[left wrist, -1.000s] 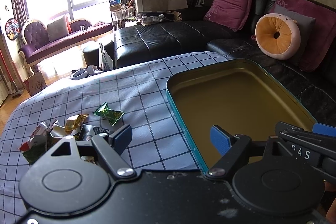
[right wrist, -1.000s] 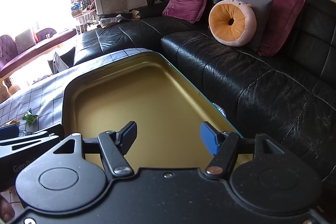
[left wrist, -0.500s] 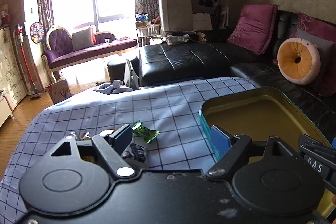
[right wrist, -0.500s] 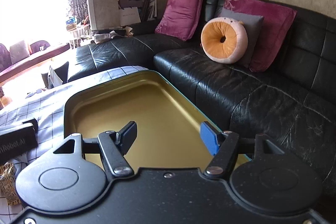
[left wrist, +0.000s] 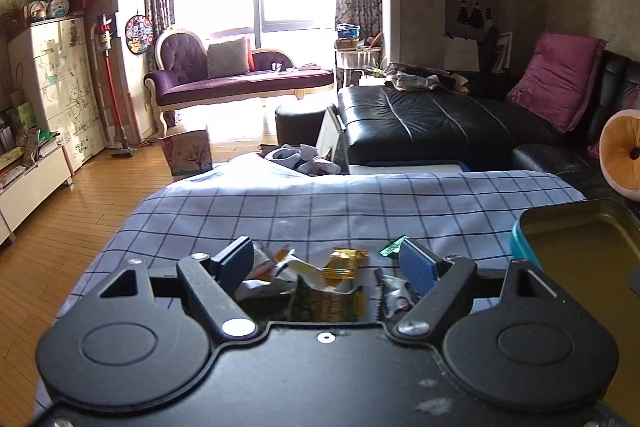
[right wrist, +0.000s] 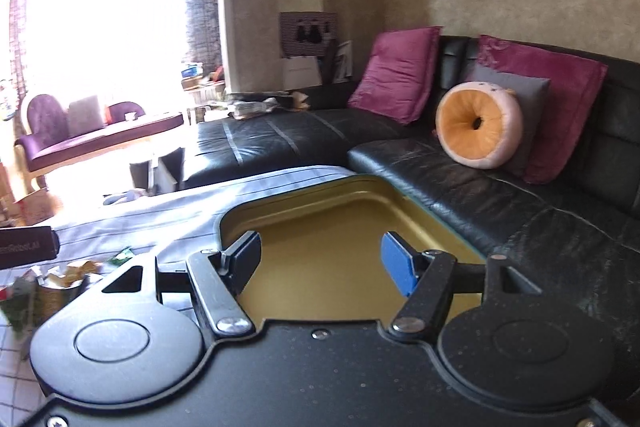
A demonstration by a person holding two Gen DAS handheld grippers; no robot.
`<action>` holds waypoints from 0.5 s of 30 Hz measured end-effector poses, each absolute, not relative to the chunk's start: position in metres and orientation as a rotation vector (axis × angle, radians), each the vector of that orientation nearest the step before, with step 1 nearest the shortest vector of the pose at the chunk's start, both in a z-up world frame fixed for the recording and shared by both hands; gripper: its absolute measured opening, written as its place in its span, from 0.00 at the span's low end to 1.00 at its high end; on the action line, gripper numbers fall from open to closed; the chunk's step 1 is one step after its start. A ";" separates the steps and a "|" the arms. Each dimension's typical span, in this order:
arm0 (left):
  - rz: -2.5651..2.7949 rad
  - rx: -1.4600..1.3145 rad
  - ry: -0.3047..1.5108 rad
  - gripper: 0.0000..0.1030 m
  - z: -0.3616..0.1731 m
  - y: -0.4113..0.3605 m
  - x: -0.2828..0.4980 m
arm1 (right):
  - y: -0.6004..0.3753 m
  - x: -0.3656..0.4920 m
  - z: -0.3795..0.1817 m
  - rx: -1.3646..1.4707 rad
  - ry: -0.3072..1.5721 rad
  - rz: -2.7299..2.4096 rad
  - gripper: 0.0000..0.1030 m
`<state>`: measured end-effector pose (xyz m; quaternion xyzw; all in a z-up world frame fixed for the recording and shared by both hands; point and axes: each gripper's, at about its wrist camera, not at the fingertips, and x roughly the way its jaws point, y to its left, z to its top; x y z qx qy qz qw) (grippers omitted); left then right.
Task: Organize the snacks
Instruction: 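Move both tools over the snack pile on the checked bedspread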
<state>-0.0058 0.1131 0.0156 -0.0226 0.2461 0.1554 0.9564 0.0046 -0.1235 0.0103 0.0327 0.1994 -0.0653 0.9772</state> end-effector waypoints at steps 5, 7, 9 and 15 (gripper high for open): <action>0.374 -0.095 0.536 0.81 0.010 0.149 -0.010 | -0.094 0.003 0.009 0.037 0.397 -0.012 0.67; 0.396 -0.133 0.552 0.80 0.008 0.164 -0.014 | -0.084 0.005 0.006 0.034 0.427 0.043 0.67; 0.404 -0.168 0.573 0.80 0.006 0.180 -0.016 | -0.074 0.008 0.001 0.034 0.462 0.094 0.67; 0.436 -0.176 0.616 0.76 -0.001 0.206 -0.021 | -0.048 0.012 -0.010 0.001 0.532 0.177 0.62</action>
